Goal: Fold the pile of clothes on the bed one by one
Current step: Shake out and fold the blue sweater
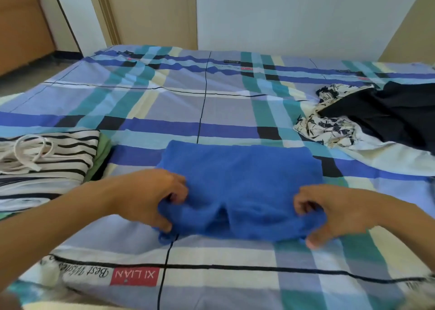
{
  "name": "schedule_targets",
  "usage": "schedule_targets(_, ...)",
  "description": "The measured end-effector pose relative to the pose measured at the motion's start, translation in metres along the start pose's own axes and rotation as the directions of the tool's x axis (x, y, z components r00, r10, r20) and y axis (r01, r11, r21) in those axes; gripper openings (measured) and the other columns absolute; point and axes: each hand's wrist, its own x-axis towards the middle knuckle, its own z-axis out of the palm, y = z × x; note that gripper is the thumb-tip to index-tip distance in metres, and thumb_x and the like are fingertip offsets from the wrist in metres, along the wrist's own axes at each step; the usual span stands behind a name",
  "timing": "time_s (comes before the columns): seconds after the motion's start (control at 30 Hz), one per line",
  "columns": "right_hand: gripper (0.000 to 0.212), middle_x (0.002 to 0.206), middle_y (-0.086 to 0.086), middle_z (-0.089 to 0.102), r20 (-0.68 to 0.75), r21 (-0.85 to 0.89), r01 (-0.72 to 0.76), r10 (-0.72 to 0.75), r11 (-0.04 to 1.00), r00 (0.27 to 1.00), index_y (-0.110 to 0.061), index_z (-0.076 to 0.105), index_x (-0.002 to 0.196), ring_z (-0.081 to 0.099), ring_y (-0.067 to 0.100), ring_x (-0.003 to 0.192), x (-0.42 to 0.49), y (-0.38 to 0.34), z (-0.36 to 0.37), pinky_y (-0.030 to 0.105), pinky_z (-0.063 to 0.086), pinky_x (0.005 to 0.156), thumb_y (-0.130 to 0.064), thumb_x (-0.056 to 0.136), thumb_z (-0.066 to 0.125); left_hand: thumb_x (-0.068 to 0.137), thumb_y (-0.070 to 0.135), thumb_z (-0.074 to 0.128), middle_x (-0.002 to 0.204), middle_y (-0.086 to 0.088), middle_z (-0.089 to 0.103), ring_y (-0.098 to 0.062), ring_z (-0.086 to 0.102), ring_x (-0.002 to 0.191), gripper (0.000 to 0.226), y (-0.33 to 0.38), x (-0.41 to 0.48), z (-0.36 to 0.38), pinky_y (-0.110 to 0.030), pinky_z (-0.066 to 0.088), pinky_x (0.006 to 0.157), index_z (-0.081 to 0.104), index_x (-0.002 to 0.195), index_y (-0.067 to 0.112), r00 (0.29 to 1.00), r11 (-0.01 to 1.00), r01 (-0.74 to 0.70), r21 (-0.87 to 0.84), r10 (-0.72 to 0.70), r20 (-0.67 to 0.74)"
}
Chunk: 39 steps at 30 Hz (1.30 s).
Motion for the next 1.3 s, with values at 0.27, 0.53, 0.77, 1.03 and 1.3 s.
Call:
schedule_targets(0.27,0.027,0.087,0.002,0.064,-0.591,0.363,-0.028,0.253,0.931,0.766,-0.02,0.061,0.085,0.056,0.014,0.074,0.028,0.023,-0.008,0.03,0.045,0.071,-0.041,0.081,0.078,0.072,0.073,0.049,0.088,0.011,0.061,-0.008,0.058,0.084,0.047,-0.011,0.021,0.004,-0.027,0.048,0.078,0.064,0.081,0.029,0.927,0.923,0.139,-0.359,-0.249,-0.282)
schedule_targets(0.53,0.13,0.135,0.0,0.052,-0.274,0.846,-0.047,0.51,0.531,0.815,-0.031,0.036,0.147,0.065,0.025,0.112,0.055,0.058,-0.007,0.048,0.053,0.097,-0.065,0.036,0.093,0.075,0.056,0.079,0.138,-0.008,0.057,-0.028,0.06,0.119,0.085,-0.044,0.073,0.012,-0.039,0.05,0.095,0.047,0.141,0.012,0.664,0.368,0.388,-0.845,-0.747,-0.021)
schedule_targets(0.77,0.061,0.115,0.008,0.074,-0.191,0.896,0.02,0.345,0.443,0.919,-0.011,0.063,0.124,0.072,0.029,0.103,0.057,0.054,-0.013,0.049,0.054,0.097,-0.013,0.069,0.088,0.077,0.027,0.084,0.105,-0.003,0.075,-0.023,0.072,0.096,0.045,-0.051,0.08,-0.002,-0.039,0.058,0.083,0.066,0.116,0.013,0.785,0.281,0.199,-0.939,-0.62,-0.019)
schedule_targets(1.03,0.071,0.118,-0.001,0.064,-0.355,0.855,0.053,0.508,0.516,0.785,-0.023,0.046,0.134,0.068,0.02,0.098,0.064,0.047,-0.015,0.035,0.056,0.074,-0.02,0.075,0.086,0.084,0.036,0.069,0.133,-0.016,0.048,-0.04,0.045,0.122,0.062,-0.027,0.098,0.008,-0.05,0.043,0.096,0.048,0.137,0.012,0.574,0.858,0.345,-0.38,-0.513,-0.638)
schedule_targets(1.3,0.12,0.138,-0.005,0.059,-0.128,0.859,-0.046,0.302,0.51,0.945,-0.031,0.039,0.149,0.068,0.018,0.112,0.036,0.059,-0.022,0.04,0.055,0.093,-0.03,0.044,0.097,0.093,0.066,0.023,0.167,0.004,-0.012,-0.019,-0.018,0.152,0.076,0.093,0.117,0.068,-0.049,-0.004,0.124,0.001,0.159,0.034,0.964,0.999,-0.035,-0.004,0.033,-0.263)
